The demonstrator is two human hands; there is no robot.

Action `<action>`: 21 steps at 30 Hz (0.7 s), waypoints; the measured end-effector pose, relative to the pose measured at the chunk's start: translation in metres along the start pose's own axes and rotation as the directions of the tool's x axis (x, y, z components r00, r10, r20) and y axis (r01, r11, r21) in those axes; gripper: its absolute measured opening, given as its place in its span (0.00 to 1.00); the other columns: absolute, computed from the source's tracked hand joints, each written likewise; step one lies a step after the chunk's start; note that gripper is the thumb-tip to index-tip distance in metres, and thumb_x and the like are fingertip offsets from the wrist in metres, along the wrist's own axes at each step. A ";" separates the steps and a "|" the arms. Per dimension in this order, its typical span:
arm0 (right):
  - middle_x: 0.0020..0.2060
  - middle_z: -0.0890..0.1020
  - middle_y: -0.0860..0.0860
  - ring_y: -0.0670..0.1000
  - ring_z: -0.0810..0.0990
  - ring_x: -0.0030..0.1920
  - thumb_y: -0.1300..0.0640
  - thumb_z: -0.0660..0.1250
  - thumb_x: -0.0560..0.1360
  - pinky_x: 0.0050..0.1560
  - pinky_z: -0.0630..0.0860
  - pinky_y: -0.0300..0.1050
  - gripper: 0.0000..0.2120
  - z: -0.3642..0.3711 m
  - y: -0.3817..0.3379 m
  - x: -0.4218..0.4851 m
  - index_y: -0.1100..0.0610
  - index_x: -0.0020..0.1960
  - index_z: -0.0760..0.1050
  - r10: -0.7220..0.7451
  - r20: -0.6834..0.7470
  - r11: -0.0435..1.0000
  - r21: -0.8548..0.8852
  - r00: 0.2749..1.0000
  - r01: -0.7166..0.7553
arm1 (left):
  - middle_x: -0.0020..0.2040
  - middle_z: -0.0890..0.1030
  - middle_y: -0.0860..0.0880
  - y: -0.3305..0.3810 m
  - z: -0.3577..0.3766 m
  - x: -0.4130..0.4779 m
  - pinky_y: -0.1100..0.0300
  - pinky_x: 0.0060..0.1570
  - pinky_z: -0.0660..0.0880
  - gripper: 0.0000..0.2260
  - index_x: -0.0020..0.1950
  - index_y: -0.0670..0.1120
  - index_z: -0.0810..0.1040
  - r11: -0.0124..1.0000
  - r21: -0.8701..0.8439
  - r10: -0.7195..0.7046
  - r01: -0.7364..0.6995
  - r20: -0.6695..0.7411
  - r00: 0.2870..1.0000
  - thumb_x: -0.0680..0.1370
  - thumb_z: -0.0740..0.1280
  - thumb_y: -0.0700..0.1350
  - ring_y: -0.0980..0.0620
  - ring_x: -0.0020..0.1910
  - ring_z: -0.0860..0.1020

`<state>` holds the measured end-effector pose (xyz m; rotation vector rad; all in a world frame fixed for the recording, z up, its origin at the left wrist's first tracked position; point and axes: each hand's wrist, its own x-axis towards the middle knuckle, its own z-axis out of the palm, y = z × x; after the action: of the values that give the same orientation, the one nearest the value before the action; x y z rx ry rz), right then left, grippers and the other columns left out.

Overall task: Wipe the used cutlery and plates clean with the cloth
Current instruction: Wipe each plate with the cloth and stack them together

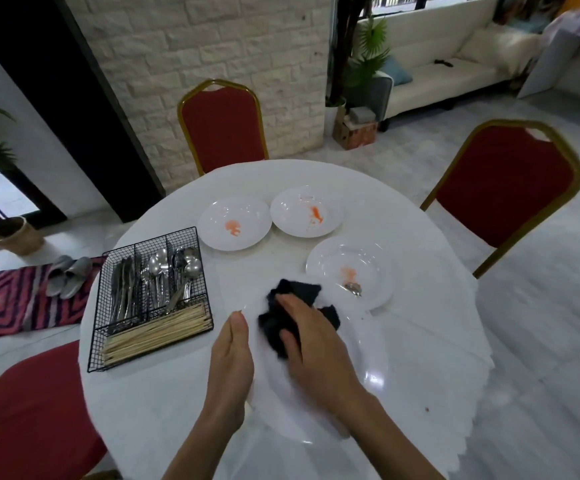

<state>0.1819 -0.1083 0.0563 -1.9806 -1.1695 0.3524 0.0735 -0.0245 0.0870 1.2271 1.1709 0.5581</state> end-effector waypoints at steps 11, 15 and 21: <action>0.81 0.54 0.40 0.36 0.46 0.79 0.45 0.54 0.83 0.80 0.45 0.40 0.31 0.016 -0.035 -0.032 0.49 0.83 0.49 -0.050 0.274 0.999 0.035 0.960 0.042 | 0.68 0.73 0.57 0.019 -0.004 0.015 0.62 0.67 0.62 0.20 0.74 0.48 0.72 0.997 0.003 0.072 -0.072 -0.057 0.996 0.85 0.56 0.54 0.60 0.66 0.67; 0.73 0.60 0.30 0.19 0.45 0.69 0.44 0.58 0.80 0.71 0.43 0.23 0.27 0.003 -0.014 -0.059 0.44 0.79 0.62 -0.095 0.275 0.995 0.014 0.957 0.095 | 0.69 0.75 0.54 0.023 -0.020 0.028 0.53 0.73 0.65 0.22 0.76 0.48 0.69 0.997 0.012 0.082 -0.081 -0.088 0.993 0.85 0.55 0.56 0.54 0.71 0.70; 0.77 0.63 0.37 0.33 0.57 0.74 0.44 0.55 0.81 0.73 0.55 0.30 0.26 -0.009 -0.010 -0.052 0.40 0.79 0.57 -0.047 0.365 0.995 -0.064 0.930 0.075 | 0.76 0.70 0.54 0.022 -0.012 0.022 0.49 0.76 0.62 0.25 0.78 0.49 0.67 0.996 0.038 0.090 -0.086 -0.103 0.991 0.84 0.54 0.60 0.54 0.74 0.67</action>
<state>0.1532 -0.1532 0.0613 -1.9922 -1.4914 0.6737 0.0763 0.0062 0.1002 1.2958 1.2222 0.6777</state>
